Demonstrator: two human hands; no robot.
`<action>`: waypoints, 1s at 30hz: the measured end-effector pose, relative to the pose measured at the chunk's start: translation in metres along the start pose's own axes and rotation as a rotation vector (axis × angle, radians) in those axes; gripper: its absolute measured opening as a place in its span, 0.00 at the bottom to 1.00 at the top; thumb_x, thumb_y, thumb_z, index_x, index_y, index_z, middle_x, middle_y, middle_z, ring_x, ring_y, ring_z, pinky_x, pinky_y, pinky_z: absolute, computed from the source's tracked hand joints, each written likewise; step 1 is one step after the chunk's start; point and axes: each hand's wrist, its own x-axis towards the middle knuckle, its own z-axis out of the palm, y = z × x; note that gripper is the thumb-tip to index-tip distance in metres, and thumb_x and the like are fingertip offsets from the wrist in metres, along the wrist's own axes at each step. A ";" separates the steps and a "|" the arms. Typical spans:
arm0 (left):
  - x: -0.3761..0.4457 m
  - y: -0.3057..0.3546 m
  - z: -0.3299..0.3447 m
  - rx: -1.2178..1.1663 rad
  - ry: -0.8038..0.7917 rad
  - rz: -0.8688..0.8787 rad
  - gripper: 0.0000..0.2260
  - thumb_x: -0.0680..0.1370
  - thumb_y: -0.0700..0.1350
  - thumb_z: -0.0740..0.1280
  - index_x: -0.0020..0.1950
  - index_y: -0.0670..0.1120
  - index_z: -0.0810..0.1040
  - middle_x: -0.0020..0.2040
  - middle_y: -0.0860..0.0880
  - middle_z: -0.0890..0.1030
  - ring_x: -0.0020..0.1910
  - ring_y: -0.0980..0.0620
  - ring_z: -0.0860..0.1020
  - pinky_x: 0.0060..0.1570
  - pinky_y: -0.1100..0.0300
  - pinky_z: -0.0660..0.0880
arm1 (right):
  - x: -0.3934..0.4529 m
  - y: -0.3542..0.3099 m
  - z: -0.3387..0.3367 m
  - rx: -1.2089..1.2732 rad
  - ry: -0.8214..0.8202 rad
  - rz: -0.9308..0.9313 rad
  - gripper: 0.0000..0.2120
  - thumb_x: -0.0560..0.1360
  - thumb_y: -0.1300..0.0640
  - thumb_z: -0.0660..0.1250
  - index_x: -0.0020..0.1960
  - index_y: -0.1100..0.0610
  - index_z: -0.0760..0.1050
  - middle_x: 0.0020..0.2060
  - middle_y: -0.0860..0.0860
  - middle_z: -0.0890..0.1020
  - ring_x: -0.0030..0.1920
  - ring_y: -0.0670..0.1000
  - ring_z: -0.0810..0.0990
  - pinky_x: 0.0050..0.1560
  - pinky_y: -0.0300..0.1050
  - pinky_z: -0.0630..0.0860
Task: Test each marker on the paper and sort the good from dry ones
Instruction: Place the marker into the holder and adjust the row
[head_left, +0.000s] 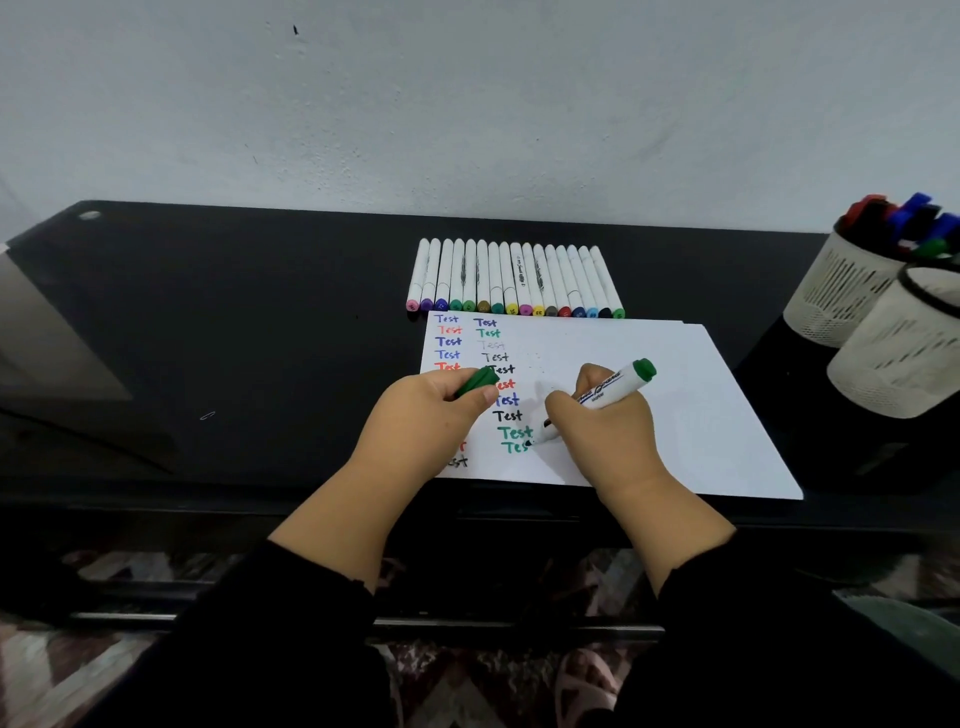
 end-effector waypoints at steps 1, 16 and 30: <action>0.000 0.000 0.000 -0.002 -0.002 0.000 0.15 0.77 0.50 0.66 0.63 0.51 0.77 0.38 0.66 0.70 0.36 0.67 0.70 0.26 0.82 0.64 | 0.000 0.000 0.000 -0.003 0.006 -0.003 0.22 0.72 0.61 0.67 0.30 0.55 0.56 0.26 0.50 0.64 0.25 0.45 0.62 0.24 0.34 0.58; -0.002 0.000 0.000 0.029 -0.020 -0.010 0.14 0.77 0.51 0.67 0.62 0.53 0.78 0.36 0.66 0.71 0.35 0.65 0.71 0.25 0.79 0.66 | 0.000 -0.004 -0.004 0.062 -0.012 0.051 0.19 0.72 0.64 0.64 0.30 0.55 0.57 0.25 0.54 0.71 0.26 0.47 0.67 0.23 0.32 0.60; -0.003 0.005 0.004 0.039 -0.259 0.010 0.13 0.72 0.51 0.71 0.56 0.59 0.80 0.46 0.65 0.79 0.43 0.68 0.74 0.36 0.74 0.66 | 0.009 -0.017 -0.014 0.580 -0.010 0.178 0.19 0.73 0.67 0.63 0.31 0.54 0.58 0.28 0.55 0.66 0.23 0.48 0.60 0.24 0.37 0.56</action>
